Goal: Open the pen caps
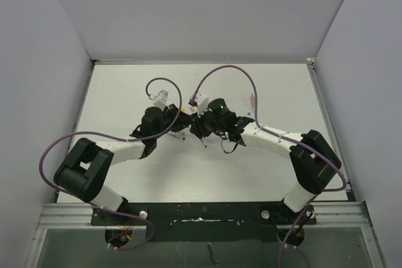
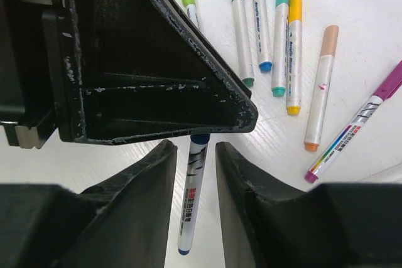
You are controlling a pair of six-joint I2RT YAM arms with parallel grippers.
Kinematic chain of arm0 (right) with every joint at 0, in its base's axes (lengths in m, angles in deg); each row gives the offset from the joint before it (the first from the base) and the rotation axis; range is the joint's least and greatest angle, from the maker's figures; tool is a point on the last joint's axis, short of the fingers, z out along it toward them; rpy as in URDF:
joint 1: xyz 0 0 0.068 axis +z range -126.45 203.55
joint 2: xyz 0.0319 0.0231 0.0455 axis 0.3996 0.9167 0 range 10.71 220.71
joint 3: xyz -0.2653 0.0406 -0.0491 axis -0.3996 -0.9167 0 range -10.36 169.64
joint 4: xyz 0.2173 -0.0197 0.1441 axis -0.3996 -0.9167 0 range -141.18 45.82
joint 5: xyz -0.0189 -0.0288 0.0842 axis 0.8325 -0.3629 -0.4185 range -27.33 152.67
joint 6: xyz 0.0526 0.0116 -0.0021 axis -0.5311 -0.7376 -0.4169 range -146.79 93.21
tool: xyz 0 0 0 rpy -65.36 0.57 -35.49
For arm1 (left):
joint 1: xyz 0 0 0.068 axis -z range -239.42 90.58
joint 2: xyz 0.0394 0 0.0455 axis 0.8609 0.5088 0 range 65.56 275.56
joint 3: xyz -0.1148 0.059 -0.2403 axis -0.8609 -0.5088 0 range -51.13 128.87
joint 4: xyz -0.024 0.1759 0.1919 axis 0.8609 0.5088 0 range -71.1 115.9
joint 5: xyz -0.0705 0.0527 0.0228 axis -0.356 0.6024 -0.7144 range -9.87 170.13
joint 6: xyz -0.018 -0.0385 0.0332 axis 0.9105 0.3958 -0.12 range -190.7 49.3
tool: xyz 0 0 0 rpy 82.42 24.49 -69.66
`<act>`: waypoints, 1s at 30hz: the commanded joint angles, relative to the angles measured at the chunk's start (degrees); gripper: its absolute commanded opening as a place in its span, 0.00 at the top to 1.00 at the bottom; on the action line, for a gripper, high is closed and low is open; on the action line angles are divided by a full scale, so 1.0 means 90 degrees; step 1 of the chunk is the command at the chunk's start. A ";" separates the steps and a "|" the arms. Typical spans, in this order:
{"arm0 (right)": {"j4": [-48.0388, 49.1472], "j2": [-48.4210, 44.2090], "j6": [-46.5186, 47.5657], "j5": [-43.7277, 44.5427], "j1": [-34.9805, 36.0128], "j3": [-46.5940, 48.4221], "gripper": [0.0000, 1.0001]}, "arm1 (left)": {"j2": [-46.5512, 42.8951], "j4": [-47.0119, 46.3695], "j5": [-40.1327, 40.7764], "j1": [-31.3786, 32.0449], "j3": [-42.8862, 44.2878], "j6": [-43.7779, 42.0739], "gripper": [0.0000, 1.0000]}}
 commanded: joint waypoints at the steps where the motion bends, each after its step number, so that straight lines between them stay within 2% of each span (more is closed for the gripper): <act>1: 0.0370 0.0035 0.0016 0.0002 0.0037 0.0254 0.70 | -0.0330 -0.0382 0.0079 0.0036 0.0105 0.0025 1.00; 3: 0.0385 0.0046 0.0004 0.0005 0.0034 0.0248 0.75 | -0.0379 -0.0365 0.0100 0.0032 0.0096 0.0028 1.00; 7: 0.0406 0.0039 -0.0022 0.0021 0.0037 0.0220 0.99 | -0.0477 -0.0308 0.0184 0.0028 0.0095 0.0020 1.00; 14: 0.0359 -0.0098 -0.0063 0.0039 0.0037 -0.0027 1.00 | -0.0805 -0.0069 0.0679 -0.0106 0.0107 -0.0022 1.00; 25: 0.0177 -0.0689 -0.0143 0.0154 0.0022 -0.0894 1.00 | -0.1013 0.0512 0.0654 -0.1715 0.0699 -0.0061 1.00; 30: -0.0031 -0.0926 -0.0067 0.0206 -0.0076 -0.0898 1.00 | -0.0866 0.0556 0.0472 -0.2102 0.0877 -0.0001 1.00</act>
